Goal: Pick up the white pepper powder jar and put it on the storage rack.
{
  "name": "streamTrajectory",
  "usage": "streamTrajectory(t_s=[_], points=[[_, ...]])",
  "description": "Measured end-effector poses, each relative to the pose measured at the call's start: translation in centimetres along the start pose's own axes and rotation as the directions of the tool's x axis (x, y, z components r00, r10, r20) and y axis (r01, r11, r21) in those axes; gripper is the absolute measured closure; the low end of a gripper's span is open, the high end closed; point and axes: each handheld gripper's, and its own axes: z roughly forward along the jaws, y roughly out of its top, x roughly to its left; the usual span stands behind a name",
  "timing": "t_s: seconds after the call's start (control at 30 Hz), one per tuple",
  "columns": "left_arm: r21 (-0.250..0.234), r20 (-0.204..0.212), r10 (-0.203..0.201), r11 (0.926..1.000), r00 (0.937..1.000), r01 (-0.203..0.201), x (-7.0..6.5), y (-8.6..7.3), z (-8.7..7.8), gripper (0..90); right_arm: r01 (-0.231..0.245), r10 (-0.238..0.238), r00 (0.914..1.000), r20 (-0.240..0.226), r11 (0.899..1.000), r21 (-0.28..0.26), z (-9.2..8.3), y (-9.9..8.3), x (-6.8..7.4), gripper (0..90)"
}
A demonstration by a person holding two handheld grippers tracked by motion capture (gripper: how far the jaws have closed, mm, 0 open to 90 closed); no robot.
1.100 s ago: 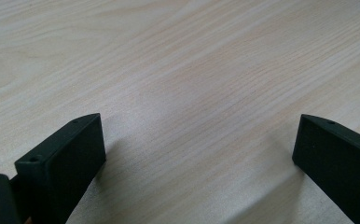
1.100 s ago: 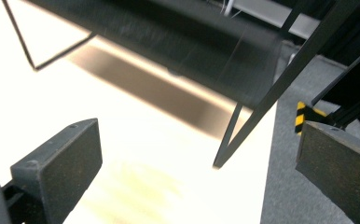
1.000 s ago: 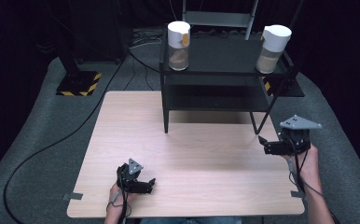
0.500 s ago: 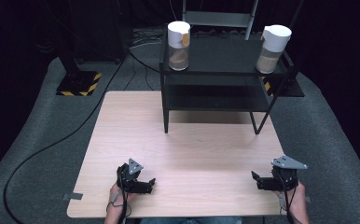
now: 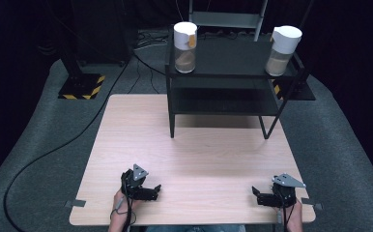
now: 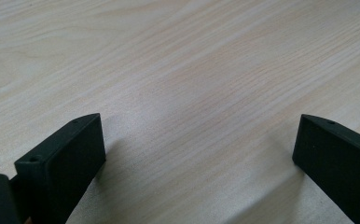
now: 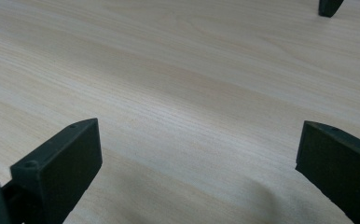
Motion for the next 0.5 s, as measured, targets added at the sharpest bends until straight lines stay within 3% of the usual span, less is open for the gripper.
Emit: streamTrajectory(t_s=[0.2,0.5], points=[[0.000,0.000,0.001,1.0000,1.0000,-0.001,0.00,-0.01,0.00,1.8,-0.005,0.005,1.0000,-0.004,1.000,0.006,-0.05,0.00,-0.10,0.0],[-0.001,0.000,-0.001,1.0000,1.0000,0.001,-0.01,-0.03,0.01,1.8,0.032,-0.033,0.9990,0.031,0.998,0.046,0.42,0.76,0.83,0.0]])
